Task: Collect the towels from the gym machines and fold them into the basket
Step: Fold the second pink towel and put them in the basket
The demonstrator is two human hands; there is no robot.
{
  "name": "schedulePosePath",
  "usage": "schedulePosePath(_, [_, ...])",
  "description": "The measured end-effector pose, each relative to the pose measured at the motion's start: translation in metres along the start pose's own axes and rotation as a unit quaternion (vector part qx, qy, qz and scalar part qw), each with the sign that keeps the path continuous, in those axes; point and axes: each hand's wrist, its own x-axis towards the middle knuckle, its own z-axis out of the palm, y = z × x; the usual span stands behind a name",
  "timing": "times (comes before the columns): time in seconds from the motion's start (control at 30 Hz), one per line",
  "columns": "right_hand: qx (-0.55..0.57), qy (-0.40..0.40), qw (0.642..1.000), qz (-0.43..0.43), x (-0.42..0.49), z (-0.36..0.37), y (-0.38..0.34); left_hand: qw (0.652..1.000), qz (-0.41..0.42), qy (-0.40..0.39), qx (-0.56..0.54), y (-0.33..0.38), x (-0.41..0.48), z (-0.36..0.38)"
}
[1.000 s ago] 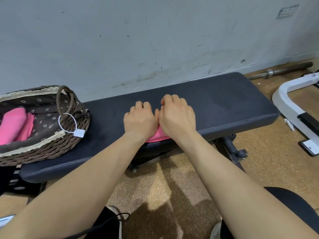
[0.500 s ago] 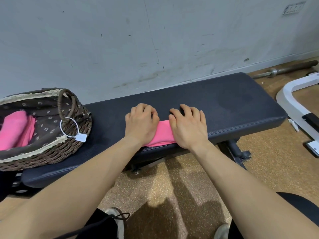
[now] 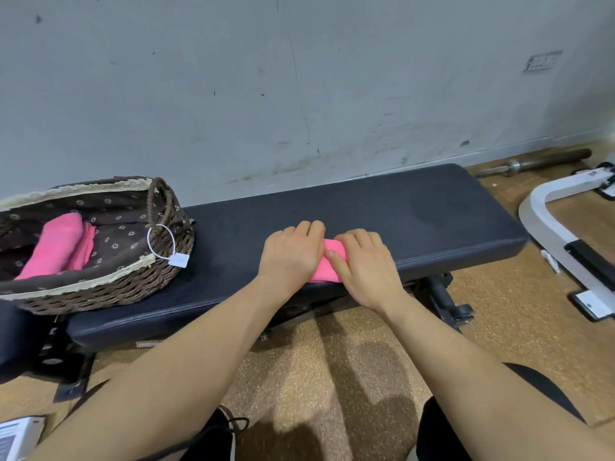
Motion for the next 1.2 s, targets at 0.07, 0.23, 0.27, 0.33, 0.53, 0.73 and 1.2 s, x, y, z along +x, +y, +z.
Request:
schedulePosePath(0.07, [0.067,-0.044,0.997,-0.004,-0.005,-0.012,0.009,1.000,-0.005,-0.013,-0.018,0.000,0.003,-0.005])
schedulePosePath(0.23, [0.168,-0.159,0.973,0.002,0.005,-0.050,0.007,0.990,0.055,-0.125,-0.029,-0.004,0.006,-0.043])
schedulePosePath(0.27, [0.184,-0.167,0.969,-0.007,0.009,-0.057,0.004,0.985,0.049,-0.156,-0.052,-0.008,0.005,-0.055])
schedulePosePath(0.33, [0.214,-0.187,0.958,-0.024,0.019,-0.073,-0.004,0.972,-0.010,-0.197,-0.126,-0.017,0.003,-0.081])
schedulePosePath(0.53, [0.254,-0.260,0.928,-0.079,0.054,-0.119,-0.049,0.937,-0.086,-0.266,-0.210,-0.043,0.002,-0.142])
schedulePosePath(0.73, [0.275,-0.258,0.912,-0.159,0.093,-0.145,-0.125,0.914,-0.215,-0.190,-0.286,-0.099,-0.011,-0.193])
schedulePosePath(1.2, [0.199,-0.207,0.934,-0.210,0.193,-0.042,-0.346,0.730,-0.515,-0.128,-0.430,-0.283,-0.078,-0.205])
